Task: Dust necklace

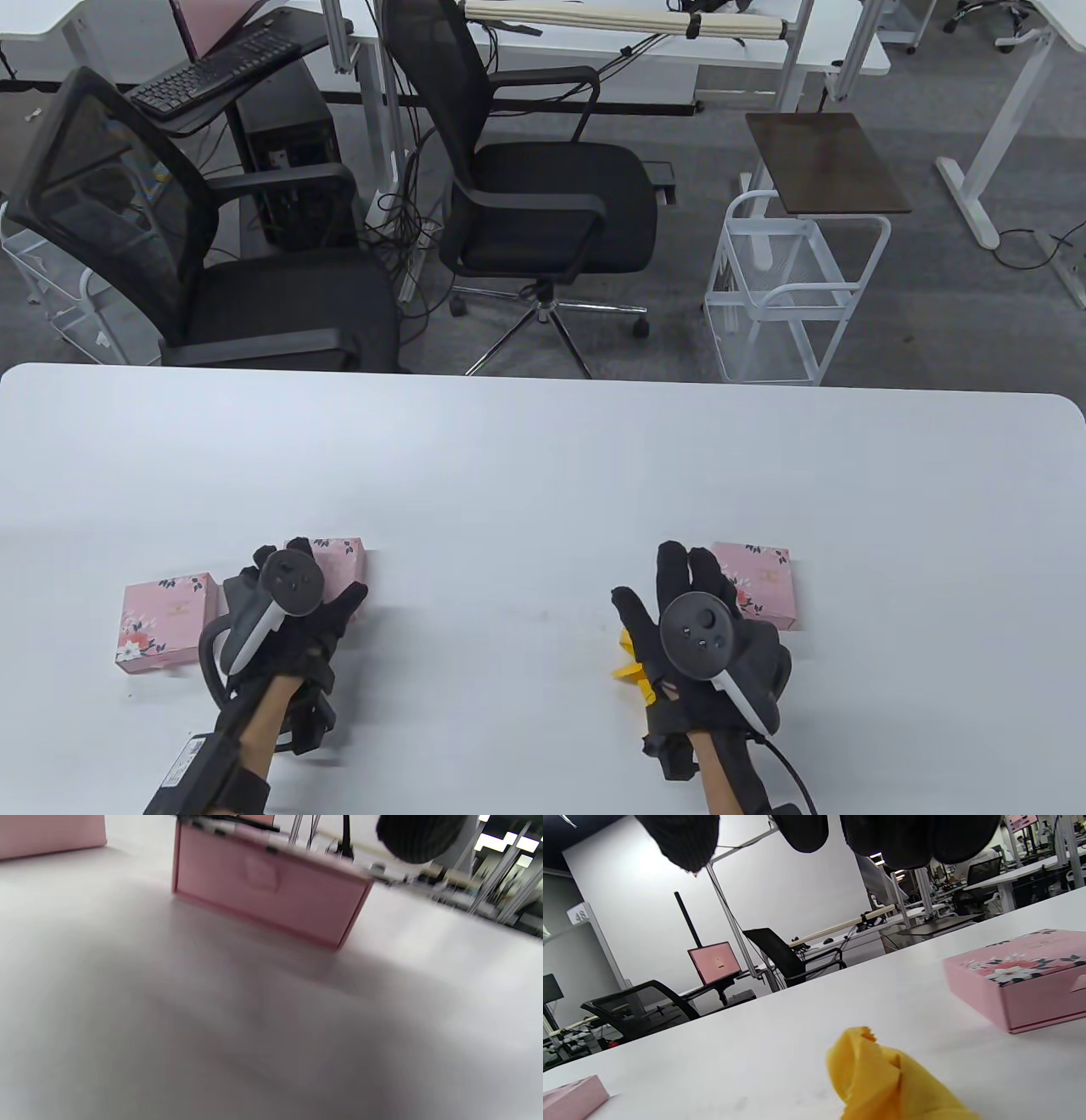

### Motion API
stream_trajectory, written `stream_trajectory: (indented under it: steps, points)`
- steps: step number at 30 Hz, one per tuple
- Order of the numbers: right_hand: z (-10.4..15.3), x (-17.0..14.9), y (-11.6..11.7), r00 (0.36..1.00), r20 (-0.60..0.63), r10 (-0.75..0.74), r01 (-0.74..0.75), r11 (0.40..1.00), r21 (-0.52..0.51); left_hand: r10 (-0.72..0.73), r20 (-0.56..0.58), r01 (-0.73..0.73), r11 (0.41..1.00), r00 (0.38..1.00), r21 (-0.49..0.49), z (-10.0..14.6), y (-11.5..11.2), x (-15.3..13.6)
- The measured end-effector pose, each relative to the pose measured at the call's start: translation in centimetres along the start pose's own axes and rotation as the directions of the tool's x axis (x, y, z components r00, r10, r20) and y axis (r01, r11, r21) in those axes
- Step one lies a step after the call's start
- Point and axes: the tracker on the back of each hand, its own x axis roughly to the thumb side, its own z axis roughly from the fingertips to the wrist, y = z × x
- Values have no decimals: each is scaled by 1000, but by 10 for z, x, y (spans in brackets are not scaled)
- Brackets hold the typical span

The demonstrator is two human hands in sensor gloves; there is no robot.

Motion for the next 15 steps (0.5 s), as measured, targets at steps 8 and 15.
stream_trajectory:
  steps: [8, 15]
  points:
    - [14, 3, 10, 995, 89, 48, -49, 999, 9, -108, -109, 102, 993, 988, -56, -13, 2, 15]
    - [13, -4, 15, 998, 61, -4, 1, 999, 42, -109, -137, 102, 993, 985, -62, -7, 10, 37]
